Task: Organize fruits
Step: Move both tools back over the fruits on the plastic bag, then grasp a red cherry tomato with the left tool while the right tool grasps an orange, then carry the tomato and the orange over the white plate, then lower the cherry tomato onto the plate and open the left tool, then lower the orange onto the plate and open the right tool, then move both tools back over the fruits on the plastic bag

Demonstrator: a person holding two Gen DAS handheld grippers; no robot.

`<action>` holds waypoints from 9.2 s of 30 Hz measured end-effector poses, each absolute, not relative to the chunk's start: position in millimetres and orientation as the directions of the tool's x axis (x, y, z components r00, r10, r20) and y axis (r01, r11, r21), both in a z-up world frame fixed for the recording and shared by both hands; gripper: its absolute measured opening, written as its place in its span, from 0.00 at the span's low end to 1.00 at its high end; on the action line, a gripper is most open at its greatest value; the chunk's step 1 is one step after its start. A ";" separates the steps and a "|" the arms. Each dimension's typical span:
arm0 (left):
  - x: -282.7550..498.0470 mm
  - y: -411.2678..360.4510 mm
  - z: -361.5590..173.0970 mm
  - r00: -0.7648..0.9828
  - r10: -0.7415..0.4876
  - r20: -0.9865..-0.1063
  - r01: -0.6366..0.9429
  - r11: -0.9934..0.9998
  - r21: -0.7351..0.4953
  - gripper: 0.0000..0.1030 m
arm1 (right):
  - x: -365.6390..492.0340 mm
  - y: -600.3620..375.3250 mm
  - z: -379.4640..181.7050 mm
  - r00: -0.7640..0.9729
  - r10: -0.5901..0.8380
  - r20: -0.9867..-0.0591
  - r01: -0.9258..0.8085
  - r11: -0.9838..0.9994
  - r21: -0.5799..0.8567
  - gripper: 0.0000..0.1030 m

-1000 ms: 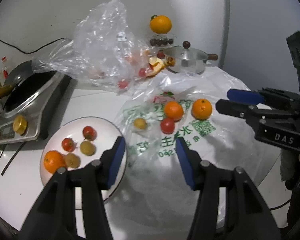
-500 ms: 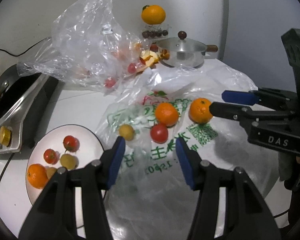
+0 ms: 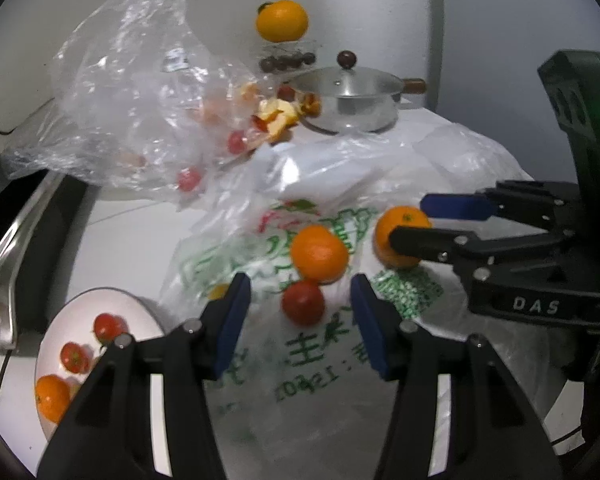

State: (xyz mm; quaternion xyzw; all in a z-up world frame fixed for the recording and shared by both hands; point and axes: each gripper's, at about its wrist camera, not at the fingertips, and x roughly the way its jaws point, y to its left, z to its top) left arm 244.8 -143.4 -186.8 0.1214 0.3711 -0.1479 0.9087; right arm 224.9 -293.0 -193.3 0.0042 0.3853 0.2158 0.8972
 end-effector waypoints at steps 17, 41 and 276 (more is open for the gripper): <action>261.8 -150.5 -210.4 0.629 -0.183 -0.755 0.382 0.919 0.095 0.42 | 229.5 -295.5 -199.0 0.594 0.390 -0.704 -0.362 0.911 0.199 0.47; 242.4 -146.0 -195.7 0.632 -0.234 -0.739 0.408 0.911 0.060 0.27 | 219.3 -287.0 -200.1 0.582 0.366 -0.726 -0.372 0.914 0.162 0.46; 141.4 -1.4 -132.8 0.829 -0.126 -0.545 0.110 0.992 -0.062 0.68 | 138.7 -171.1 -124.2 0.713 0.354 -0.606 -0.461 0.887 -0.024 0.56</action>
